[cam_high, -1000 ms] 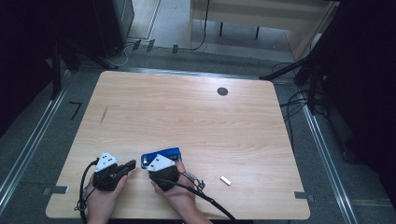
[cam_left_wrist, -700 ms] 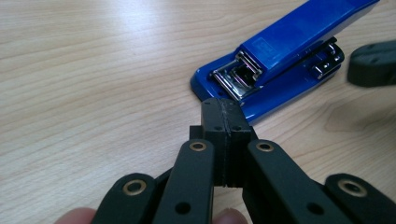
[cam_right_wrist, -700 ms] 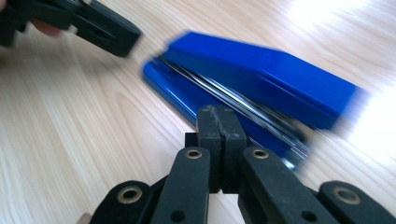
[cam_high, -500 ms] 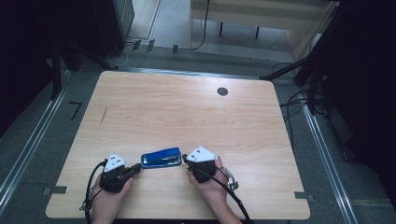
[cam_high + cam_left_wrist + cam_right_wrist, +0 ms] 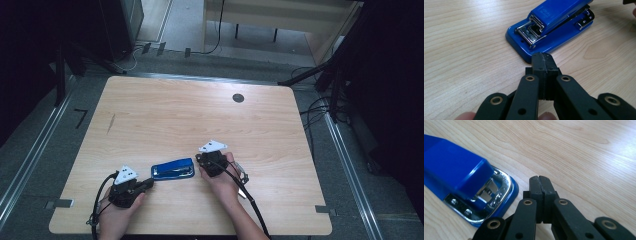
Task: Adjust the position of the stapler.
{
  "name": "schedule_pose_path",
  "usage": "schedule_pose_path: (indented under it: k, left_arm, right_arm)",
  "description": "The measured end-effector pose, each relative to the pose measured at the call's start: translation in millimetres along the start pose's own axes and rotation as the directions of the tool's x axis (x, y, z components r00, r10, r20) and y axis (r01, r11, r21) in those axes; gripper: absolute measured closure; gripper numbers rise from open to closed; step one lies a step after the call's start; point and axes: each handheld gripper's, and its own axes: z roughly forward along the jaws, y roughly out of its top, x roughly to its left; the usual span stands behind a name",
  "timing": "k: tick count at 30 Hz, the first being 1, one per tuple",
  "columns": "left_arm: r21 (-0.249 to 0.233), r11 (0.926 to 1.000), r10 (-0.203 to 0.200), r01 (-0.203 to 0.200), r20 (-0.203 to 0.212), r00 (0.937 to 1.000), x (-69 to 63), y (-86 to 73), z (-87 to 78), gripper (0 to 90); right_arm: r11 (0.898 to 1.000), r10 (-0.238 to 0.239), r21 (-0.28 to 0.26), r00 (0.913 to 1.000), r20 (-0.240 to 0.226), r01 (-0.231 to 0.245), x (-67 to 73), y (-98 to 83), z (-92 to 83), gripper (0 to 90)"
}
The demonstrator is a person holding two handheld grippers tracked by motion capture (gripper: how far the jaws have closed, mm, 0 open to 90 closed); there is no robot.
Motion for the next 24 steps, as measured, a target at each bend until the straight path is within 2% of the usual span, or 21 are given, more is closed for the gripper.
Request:
schedule_pose_path:
  k: [2, 3, 6, 9, 12, 15, 18, 19, 24]
  left_arm:
    - [0.007, 0.9999, 0.01, -0.01, 0.0, 0.9999, -1.2, 0.1, 1.7, 90.0]
    - [0.009, 0.9998, 0.016, -0.016, -0.01, 0.9998, -2.1, 0.3, 2.1, 90.0]
    - [0.006, 0.9999, 0.016, -0.016, -0.018, 0.9997, -2.5, 1.1, 3.3, 90.0]
    - [-0.001, 1.0, 0.009, -0.009, -0.028, 0.9996, -1.5, 1.6, 4.1, 90.0]
    - [0.002, 0.9998, 0.017, -0.017, -0.031, 0.9994, -1.8, 1.8, 4.1, 90.0]
    - [-0.003, 0.9998, 0.019, -0.02, -0.031, 0.9993, -2.9, 2.3, 4.7, 90.0]
    - [-0.007, 0.9997, 0.022, -0.022, -0.026, 0.9994, -3.1, 3.1, 5.2, 90.0]
    - [-0.007, 0.9997, 0.024, -0.024, -0.027, 0.9993, -3.2, 3.5, 5.3, 90.0]
    - [-0.006, 0.9998, 0.021, -0.021, -0.03, 0.9993, -3.0, 3.7, 4.9, 90.0]
  right_arm:
    - [1.0, 0.003, 0.003, 1.0, -0.003, -0.003, -1.0, 0.5, 1.3, 90.0]
    - [1.0, 0.018, 0.002, 0.9996, -0.021, -0.018, -2.3, 1.4, 3.4, 90.0]
    - [1.0, 0.015, -0.001, 0.9994, -0.03, -0.015, -2.9, 2.8, 5.8, 90.0]
    - [1.0, 0.008, -0.013, 0.9978, -0.066, -0.009, -0.7, 5.3, 8.2, 90.0]
    - [1.0, -0.008, -0.012, 0.9968, -0.08, 0.007, 2.1, 6.3, 11.9, 90.0]
    - [1.0, 0.02, -0.008, 0.9941, -0.106, -0.021, -1.3, 7.3, 13.3, 90.0]
    - [1.0, 0.024, 0.002, 0.9921, -0.123, -0.024, -2.7, 7.8, 12.9, 90.0]
    - [1.0, 0.013, 0.006, 0.9914, -0.13, -0.012, -3.4, 8.1, 12.5, 90.0]
    - [1.0, 0.0, 0.017, 0.9917, -0.128, 0.002, -2.6, 8.5, 11.2, 90.0]
